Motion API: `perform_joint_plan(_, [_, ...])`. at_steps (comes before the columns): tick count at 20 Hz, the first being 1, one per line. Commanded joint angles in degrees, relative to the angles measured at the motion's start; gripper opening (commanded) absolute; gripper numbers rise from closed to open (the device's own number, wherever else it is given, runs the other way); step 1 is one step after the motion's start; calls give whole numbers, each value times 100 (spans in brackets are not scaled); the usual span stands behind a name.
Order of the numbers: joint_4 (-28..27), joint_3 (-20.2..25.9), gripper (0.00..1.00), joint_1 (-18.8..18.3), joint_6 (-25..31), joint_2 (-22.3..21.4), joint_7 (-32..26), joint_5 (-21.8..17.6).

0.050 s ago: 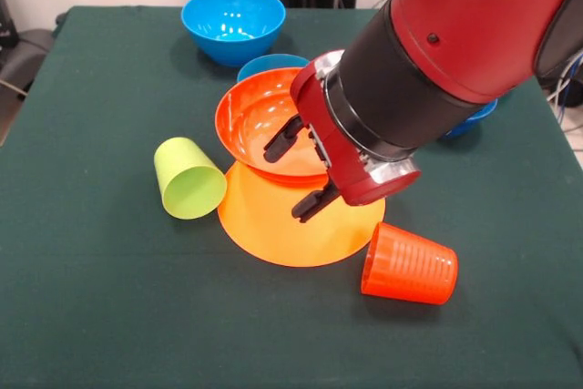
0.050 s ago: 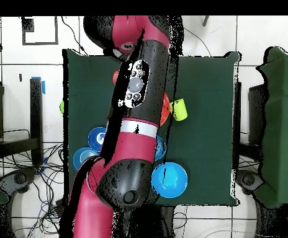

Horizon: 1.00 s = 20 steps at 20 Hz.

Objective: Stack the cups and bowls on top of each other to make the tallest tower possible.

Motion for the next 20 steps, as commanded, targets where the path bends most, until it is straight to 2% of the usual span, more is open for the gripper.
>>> perform_joint_plan(1, [-135, -166, 100, -124, 189, -16, -665, 315])
perform_joint_plan(7, [-170, -387, 100, -182, 155, 20, -804, 571])
perform_joint_plan(12, [-294, -786, 100, -305, 278, 12, -919, 945])
perform_joint_plan(20, [-390, -1263, 100, -574, 231, -25, -1417, 1468])
